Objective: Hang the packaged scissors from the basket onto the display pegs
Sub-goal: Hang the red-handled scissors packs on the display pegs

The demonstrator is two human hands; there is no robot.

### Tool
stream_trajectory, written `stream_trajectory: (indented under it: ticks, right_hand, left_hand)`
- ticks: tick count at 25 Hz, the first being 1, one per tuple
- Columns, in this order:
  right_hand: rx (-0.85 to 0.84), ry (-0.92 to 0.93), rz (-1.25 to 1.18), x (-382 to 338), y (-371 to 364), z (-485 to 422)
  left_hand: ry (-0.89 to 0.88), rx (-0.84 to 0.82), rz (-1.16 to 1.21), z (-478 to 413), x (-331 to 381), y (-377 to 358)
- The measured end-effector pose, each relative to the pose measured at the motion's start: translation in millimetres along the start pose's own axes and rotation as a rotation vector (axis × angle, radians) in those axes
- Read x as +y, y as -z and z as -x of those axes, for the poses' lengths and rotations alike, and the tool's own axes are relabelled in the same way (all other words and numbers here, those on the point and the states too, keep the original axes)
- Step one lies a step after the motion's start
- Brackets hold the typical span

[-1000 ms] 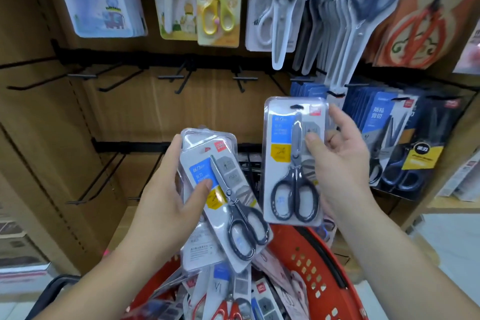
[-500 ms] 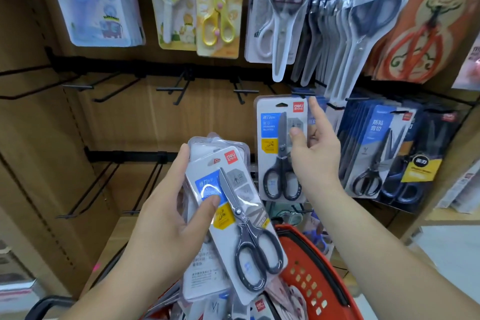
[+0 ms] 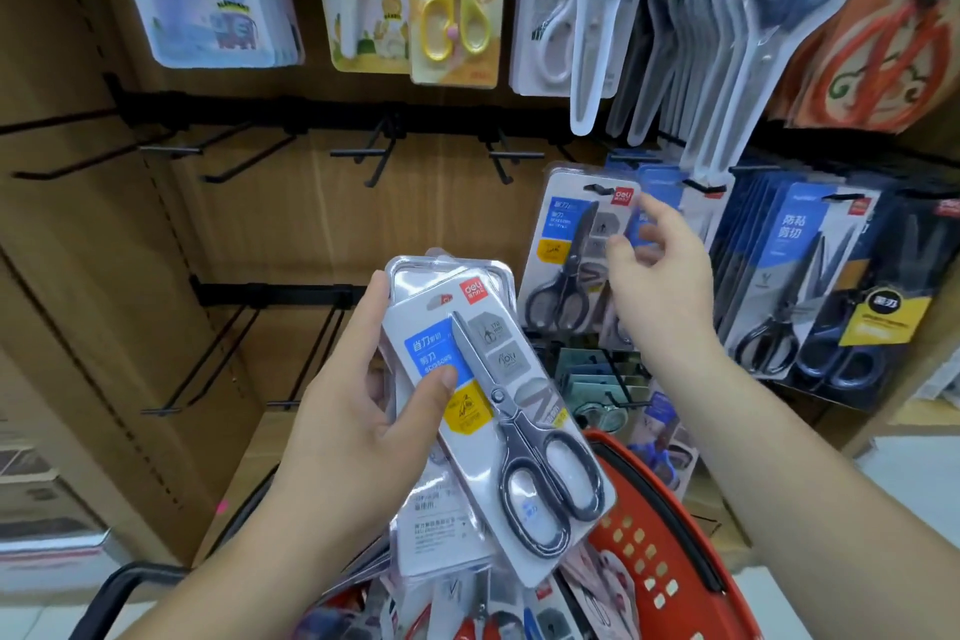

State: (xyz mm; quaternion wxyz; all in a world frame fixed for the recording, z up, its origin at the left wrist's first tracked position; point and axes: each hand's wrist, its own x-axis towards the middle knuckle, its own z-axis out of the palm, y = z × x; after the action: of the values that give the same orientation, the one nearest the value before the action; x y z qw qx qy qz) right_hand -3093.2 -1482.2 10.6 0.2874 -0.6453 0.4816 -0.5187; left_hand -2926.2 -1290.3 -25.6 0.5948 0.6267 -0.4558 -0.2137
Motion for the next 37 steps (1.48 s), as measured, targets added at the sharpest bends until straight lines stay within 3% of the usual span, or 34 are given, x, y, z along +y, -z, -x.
stream_trajectory:
  ticks: [3,6,7,15,22,30,35,37]
  right_hand:
    - [-0.268,0.003,-0.056,-16.5,3.8,44.6]
    - [-0.704,-0.221,-0.276,-22.9,7.4,83.1]
    - [-0.767,-0.27,-0.335,-17.8,6.7,89.6]
    - [-0.539,-0.285,-0.568,14.4,12.2,91.9]
    - [-0.091,-0.018,-0.484,17.4,20.4,67.0]
    - [-0.046,0.012,-0.373,37.4,0.1,30.4]
    - [-0.132,-0.104,-0.237,37.9,-3.7,10.6]
    - [-0.073,-0.119,-0.117,27.5,1.5,10.9]
  left_hand:
    - [-0.002,0.008,-0.008,-1.0,1.5,1.2]
    - [0.014,0.01,0.064,-0.8,-0.1,1.5]
    - [0.02,0.002,0.081,-0.7,0.0,1.6]
    - [0.076,-0.239,0.077,1.7,1.2,1.6]
    - [0.076,-0.138,0.04,-0.9,2.6,-1.3]
    - [0.087,-0.147,0.07,1.7,6.8,-0.6]
    - [0.106,-0.152,0.102,3.4,9.8,-1.6]
    - [0.12,-0.139,0.124,5.2,9.7,-1.3]
